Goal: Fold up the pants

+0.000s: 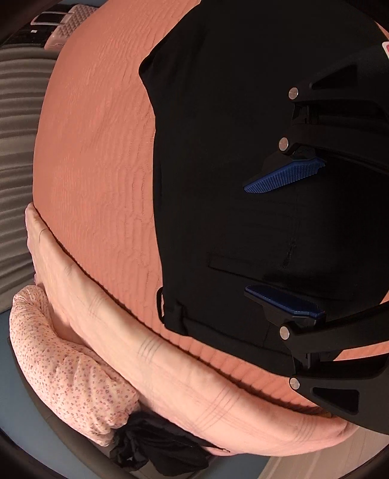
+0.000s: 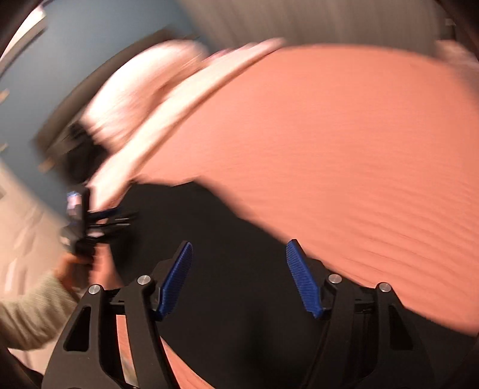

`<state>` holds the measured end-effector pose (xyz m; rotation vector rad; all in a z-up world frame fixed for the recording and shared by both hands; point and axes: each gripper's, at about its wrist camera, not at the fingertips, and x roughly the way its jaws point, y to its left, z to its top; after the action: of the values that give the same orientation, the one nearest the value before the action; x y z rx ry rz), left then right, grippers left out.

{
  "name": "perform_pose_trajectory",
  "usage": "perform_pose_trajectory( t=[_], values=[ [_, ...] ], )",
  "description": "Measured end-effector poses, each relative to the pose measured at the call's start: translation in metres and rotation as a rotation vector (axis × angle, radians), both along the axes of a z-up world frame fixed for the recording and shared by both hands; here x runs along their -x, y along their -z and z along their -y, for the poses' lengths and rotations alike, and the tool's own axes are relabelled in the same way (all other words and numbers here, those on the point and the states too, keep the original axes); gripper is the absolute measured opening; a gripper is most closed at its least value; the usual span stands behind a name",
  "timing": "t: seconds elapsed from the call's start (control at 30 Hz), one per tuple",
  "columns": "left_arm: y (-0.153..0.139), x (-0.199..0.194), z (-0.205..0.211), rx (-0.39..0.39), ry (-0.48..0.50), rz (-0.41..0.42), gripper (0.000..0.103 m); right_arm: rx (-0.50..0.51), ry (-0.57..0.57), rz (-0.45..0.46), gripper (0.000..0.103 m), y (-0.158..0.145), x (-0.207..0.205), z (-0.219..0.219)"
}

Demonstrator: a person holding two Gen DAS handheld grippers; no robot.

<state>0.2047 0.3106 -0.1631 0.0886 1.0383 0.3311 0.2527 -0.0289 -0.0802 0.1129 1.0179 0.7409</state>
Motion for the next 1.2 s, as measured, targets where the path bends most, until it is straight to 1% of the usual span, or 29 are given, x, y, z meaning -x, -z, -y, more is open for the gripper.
perform_pose_trajectory(
  t=[0.03,0.07,0.13,0.17,0.2,0.23,0.27,0.3,0.33,0.37,0.43,0.47,0.5,0.53,0.57,0.63,0.73,0.77,0.8,0.83,0.87,0.9,0.93,1.0,1.03,1.07,1.1,1.13,1.2],
  values=[
    [0.003,0.001,0.0,-0.002,0.009,-0.008,0.062,0.03,-0.063,0.022,0.063,0.01,-0.015,-0.043],
    [0.007,0.001,0.001,-0.02,0.016,-0.009,0.063,0.061,-0.119,0.031,0.063,0.019,-0.028,-0.076],
    [0.01,0.002,0.001,-0.039,0.037,-0.002,0.063,0.103,-0.187,-0.01,0.063,0.041,-0.053,-0.128],
    [0.012,0.002,0.0,-0.039,0.041,0.007,0.065,0.101,-0.21,-0.031,0.058,0.048,-0.06,-0.143],
    [0.013,-0.001,-0.004,-0.047,0.037,0.021,0.07,0.112,-0.245,-0.04,0.057,0.055,-0.067,-0.158],
    [0.014,-0.004,-0.007,-0.055,0.038,0.034,0.072,0.125,-0.267,-0.04,0.052,0.06,-0.064,-0.166],
    [0.015,-0.005,-0.007,-0.055,0.046,0.04,0.072,0.144,-0.289,-0.04,0.051,0.063,-0.057,-0.174],
    [0.016,-0.009,-0.009,-0.054,0.052,0.046,0.073,0.174,-0.292,-0.03,0.049,0.069,-0.061,-0.177],
    [0.016,-0.014,-0.01,-0.054,0.055,0.057,0.074,0.207,-0.287,-0.026,0.045,0.074,-0.065,-0.18],
    [0.015,-0.015,-0.01,-0.054,0.058,0.063,0.075,0.214,-0.28,-0.028,0.041,0.077,-0.07,-0.179],
    [0.015,-0.023,-0.01,-0.06,0.064,0.073,0.078,0.2,-0.214,-0.032,0.041,0.081,-0.086,-0.172],
    [0.015,-0.026,-0.01,-0.059,0.069,0.076,0.078,0.183,-0.183,-0.049,0.041,0.083,-0.094,-0.169],
    [0.015,-0.03,-0.011,-0.064,0.077,0.077,0.08,0.152,-0.171,-0.088,0.042,0.085,-0.102,-0.167],
    [0.015,-0.034,-0.012,-0.071,0.081,0.077,0.083,0.136,-0.177,-0.103,0.042,0.086,-0.104,-0.167],
    [0.015,-0.035,-0.013,-0.076,0.083,0.079,0.084,0.148,-0.202,-0.09,0.042,0.087,-0.1,-0.172],
    [0.015,-0.038,-0.016,-0.068,0.091,0.082,0.086,0.211,-0.27,-0.04,0.042,0.082,-0.084,-0.181],
    [0.016,-0.043,-0.019,-0.066,0.1,0.099,0.088,0.216,-0.275,-0.034,0.042,0.081,-0.078,-0.179],
    [0.016,-0.046,-0.019,-0.071,0.104,0.102,0.088,0.219,-0.278,-0.03,0.034,0.082,-0.078,-0.179],
    [0.016,-0.05,-0.019,-0.082,0.112,0.104,0.088,0.241,-0.282,-0.01,0.031,0.083,-0.077,-0.181],
    [0.015,-0.057,-0.018,-0.099,0.12,0.107,0.088,0.263,-0.285,0.001,0.025,0.086,-0.08,-0.187],
    [0.015,-0.064,-0.019,-0.111,0.123,0.105,0.088,0.259,-0.277,-0.006,0.024,0.085,-0.087,-0.188],
    [0.013,-0.071,-0.019,-0.125,0.123,0.103,0.087,0.251,-0.263,-0.011,0.024,0.084,-0.092,-0.188],
    [0.009,-0.077,-0.02,-0.145,0.113,0.101,0.083,0.224,-0.236,-0.036,0.024,0.085,-0.102,-0.184],
    [-0.006,-0.079,-0.026,-0.197,0.094,0.119,0.083,0.154,-0.2,-0.12,0.027,0.092,-0.117,-0.177],
    [-0.015,-0.072,-0.031,-0.208,0.091,0.141,0.083,0.131,-0.189,-0.133,0.035,0.091,-0.118,-0.173],
    [-0.024,-0.061,-0.037,-0.212,0.082,0.158,0.083,0.13,-0.18,-0.108,0.041,0.085,-0.114,-0.169],
    [-0.033,-0.044,-0.047,-0.201,0.068,0.166,0.083,0.139,-0.16,-0.064,0.041,0.075,-0.108,-0.164],
    [-0.039,-0.027,-0.056,-0.187,0.051,0.169,0.083,0.15,-0.131,0.005,0.041,0.061,-0.098,-0.156],
    [-0.043,0.012,-0.074,-0.164,0.006,0.167,0.083,0.163,-0.093,0.133,0.041,0.037,-0.078,-0.149]
  ],
)
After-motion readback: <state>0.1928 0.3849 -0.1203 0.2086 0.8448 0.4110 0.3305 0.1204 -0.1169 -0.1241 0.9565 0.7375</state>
